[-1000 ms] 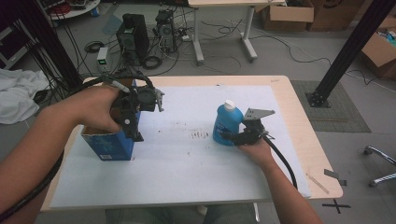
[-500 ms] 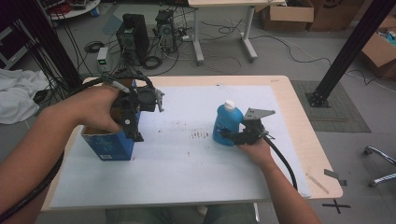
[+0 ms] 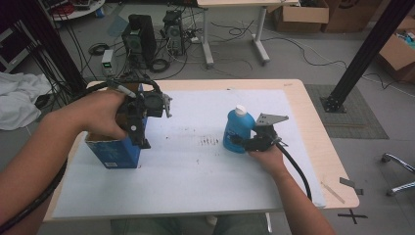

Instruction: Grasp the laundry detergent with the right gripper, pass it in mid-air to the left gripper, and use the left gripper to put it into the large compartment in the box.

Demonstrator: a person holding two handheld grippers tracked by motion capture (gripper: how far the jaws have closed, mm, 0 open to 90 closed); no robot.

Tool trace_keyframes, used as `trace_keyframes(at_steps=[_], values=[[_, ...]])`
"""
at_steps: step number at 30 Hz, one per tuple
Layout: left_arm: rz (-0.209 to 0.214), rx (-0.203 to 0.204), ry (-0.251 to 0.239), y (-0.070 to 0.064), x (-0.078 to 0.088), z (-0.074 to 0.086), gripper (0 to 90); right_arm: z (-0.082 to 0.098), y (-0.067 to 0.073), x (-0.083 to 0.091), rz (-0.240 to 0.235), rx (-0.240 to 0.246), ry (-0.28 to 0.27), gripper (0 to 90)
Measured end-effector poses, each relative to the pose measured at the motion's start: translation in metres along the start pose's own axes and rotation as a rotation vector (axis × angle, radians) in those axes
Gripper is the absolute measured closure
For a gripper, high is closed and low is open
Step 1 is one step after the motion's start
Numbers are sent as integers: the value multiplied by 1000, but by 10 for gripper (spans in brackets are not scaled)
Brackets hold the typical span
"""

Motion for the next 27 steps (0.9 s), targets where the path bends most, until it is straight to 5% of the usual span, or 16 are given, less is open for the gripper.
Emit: trace_keyframes(at_steps=[14, 20, 27], values=[[-2, 0, -2, 0, -1, -1, 1, -2, 5, -1, 1, 34, -14, 417], [-4, -4, -4, -1, -1, -2, 1, -5, 6, 1, -3, 52, 22, 442], [-10, -8, 2, 0, 4, -5, 1, -30, 25, 19, -68, 115, 18, 447]])
Point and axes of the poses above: each handheld gripper's, and its own axes: x roughly backward along the jaws, z roughly out of its underside, y roughly to its left, the point moved 6 cm from there along -x, roughly forward along the jaws, and after that the axes turned 6 degrees about y, right-handed, at the moved point
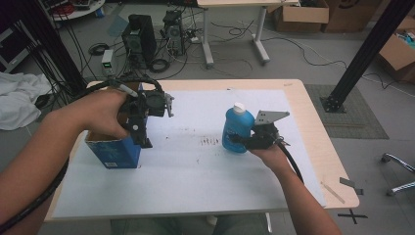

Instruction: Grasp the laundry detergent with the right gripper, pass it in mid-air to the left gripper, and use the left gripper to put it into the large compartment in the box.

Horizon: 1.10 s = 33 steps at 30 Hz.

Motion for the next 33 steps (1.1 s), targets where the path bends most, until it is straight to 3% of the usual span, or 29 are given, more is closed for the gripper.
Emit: trace_keyframes(at_steps=[4, 5, 13, 21, 33], values=[[-1, -6, -3, 0, 2, -3, 1, -11, 10, 8, -37, 32, -2, 447], [-1, -9, -2, 0, 3, -5, 1, -18, 19, 12, -71, 55, 2, 446], [-2, -35, -5, -2, 6, -16, 1, -30, 47, 9, -148, 89, 6, 445], [1, -58, -10, -8, 11, -29, 1, -39, 78, -18, -224, 138, 33, 445], [29, -86, -33, -18, 2, -46, 1, -45, 99, -60, -287, 165, 48, 447]])
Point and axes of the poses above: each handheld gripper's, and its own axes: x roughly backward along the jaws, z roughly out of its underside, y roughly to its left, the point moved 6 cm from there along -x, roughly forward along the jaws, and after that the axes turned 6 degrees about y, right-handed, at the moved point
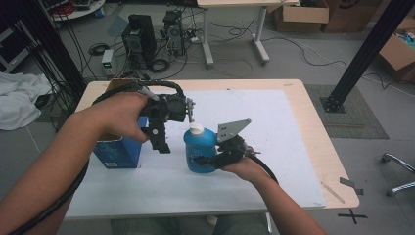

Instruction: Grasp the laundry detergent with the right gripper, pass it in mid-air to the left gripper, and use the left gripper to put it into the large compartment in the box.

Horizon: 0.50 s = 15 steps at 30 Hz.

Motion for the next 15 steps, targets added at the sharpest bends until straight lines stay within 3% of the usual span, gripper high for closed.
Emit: trace_keyframes(at_steps=[7, 15], values=[[17, -14, 10, -4, -12, -7, 1, -12, 7, -24, -32, 30, 12, 449], [0, -36, 14, -11, -12, -13, 1, -24, 12, -36, -34, 45, 5, 452]])
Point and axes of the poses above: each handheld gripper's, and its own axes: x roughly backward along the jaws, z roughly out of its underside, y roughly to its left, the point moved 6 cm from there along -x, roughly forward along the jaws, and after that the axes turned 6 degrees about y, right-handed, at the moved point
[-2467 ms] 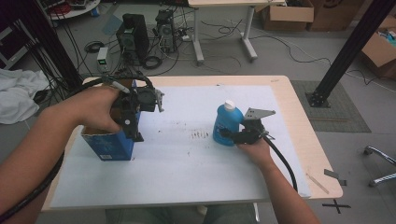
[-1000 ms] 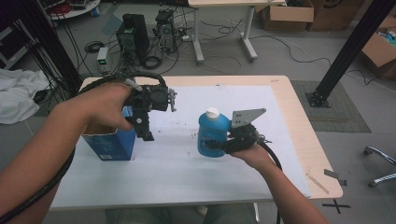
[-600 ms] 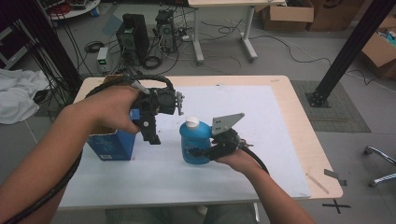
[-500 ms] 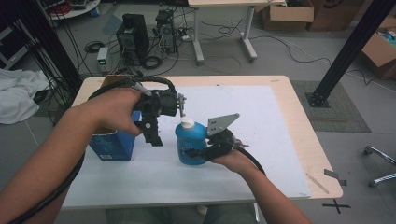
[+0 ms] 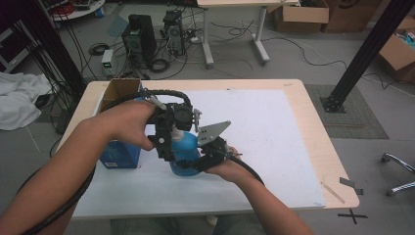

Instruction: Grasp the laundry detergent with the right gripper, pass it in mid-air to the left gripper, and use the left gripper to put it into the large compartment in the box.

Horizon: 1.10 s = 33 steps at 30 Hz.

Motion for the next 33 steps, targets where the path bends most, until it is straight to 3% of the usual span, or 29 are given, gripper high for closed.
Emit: trace_keyframes(at_steps=[16, 33], values=[[-16, 4, 13, -2, -6, -1, 19, -16, 6, -7, -12, 19, -28, 451], [-7, 21, 44, 0, -9, -2, 157, -16, 6, -8, -4, 5, -20, 452]])
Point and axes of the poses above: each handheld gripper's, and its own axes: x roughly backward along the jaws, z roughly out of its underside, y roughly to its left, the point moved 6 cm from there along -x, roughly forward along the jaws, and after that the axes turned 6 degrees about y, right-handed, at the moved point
